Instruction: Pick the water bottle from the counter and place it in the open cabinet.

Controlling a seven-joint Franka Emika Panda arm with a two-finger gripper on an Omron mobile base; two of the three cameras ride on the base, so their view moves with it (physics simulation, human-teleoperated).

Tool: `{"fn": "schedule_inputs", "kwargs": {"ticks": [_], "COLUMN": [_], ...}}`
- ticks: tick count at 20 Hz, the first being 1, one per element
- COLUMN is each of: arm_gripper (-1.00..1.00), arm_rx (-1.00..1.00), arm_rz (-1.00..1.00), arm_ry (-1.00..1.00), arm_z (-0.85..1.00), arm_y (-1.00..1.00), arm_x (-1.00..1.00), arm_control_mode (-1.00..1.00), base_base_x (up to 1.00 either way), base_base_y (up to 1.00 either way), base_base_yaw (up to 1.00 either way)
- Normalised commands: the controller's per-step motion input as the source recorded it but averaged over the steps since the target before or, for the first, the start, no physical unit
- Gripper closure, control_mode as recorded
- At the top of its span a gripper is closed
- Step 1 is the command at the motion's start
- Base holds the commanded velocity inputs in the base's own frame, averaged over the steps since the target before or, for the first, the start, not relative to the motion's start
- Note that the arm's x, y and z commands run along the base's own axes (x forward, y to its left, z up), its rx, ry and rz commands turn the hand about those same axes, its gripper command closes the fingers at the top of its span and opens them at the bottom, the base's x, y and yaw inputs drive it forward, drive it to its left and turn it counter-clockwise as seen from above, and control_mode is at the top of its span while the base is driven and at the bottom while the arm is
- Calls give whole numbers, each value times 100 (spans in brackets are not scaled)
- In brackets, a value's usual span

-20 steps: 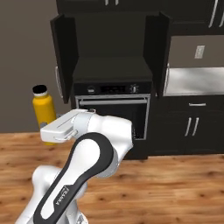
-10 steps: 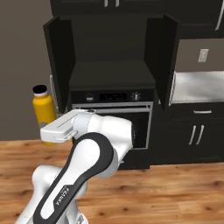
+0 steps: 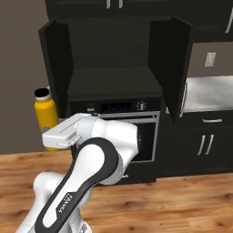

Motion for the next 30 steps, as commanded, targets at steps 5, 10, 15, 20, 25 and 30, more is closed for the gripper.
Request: {"fn": "schedule_inputs", "kwargs": {"ticks": [5, 10, 15, 20, 25, 30], "arm_gripper": [100, 100, 100, 100, 100, 100], "arm_rx": [0, 0, 0, 0, 0, 0], "arm_rz": [0, 0, 0, 0, 0, 0], "arm_ry": [0, 0, 0, 0, 0, 0], "arm_z": [0, 0, 0, 0, 0, 0], "arm_y": [0, 0, 0, 0, 0, 0], "arm_x": [0, 0, 0, 0, 0, 0], "arm_control_mode": [100, 100, 100, 100, 100, 100], "base_base_x": [38, 44, 44, 39, 38, 16], "base_base_y": [51, 36, 6, 2, 3, -7], "base_base_yaw": [-13, -13, -18, -19, -20, -10]}}
